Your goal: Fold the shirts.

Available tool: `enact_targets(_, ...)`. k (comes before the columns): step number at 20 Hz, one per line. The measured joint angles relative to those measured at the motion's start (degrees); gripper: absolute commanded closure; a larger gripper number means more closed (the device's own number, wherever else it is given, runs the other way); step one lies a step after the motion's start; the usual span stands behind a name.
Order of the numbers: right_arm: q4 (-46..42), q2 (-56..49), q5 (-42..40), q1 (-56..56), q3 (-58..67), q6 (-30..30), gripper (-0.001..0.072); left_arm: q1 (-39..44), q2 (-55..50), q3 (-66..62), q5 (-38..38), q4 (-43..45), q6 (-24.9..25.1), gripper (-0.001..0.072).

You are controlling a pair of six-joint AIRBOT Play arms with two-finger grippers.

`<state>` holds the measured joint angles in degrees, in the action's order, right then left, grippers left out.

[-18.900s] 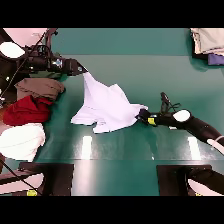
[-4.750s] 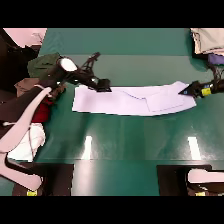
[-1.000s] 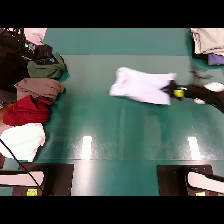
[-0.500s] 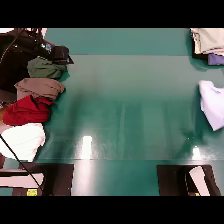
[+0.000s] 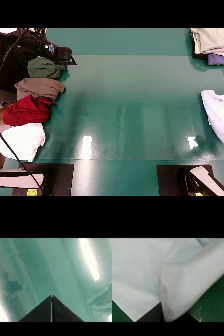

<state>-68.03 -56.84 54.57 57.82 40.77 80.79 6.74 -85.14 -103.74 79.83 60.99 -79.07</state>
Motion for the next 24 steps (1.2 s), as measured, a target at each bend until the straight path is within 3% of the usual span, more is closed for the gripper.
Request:
enact_targets(1,-2.25,-0.76,1.36,0.35,2.16,0.96,0.0013,-0.02,0.0,0.0,0.07,0.02,0.02,0.0681)
enact_targets(4,-5.88,-2.4,5.68,2.78,9.27,2.75,0.0038,-0.02,0.0,0.0,0.11,0.04,0.02,0.0681)
enact_targets(6,-6.75,-2.47,8.0,4.52,13.62,4.2,0.0192,0.02,0.0,0.0,0.11,0.04,0.02,0.0681)
enact_targets(8,-5.62,-1.68,9.64,5.05,17.22,5.14,0.021,0.02,0.0,0.0,-0.24,0.04,0.02,0.0681)
enact_targets(11,-1.68,0.52,10.58,0.81,19.85,5.66,0.0457,0.02,0.0,0.0,-0.81,0.0,0.02,0.0681)
enact_targets(13,-0.15,2.25,10.58,-5.07,20.61,5.86,0.0663,0.02,0.0,0.0,-1.05,-0.02,0.0,0.0681)
enact_targets(14,0.46,3.23,10.56,-8.63,20.9,5.9,0.0695,0.02,0.0,0.0,-1.2,-0.02,0.0,0.0681)
enact_targets(24,1.9,7.96,9.9,-37.53,21.46,6.1,0.0695,0.02,0.0,0.0,-1.4,-0.15,-0.04,0.0681)
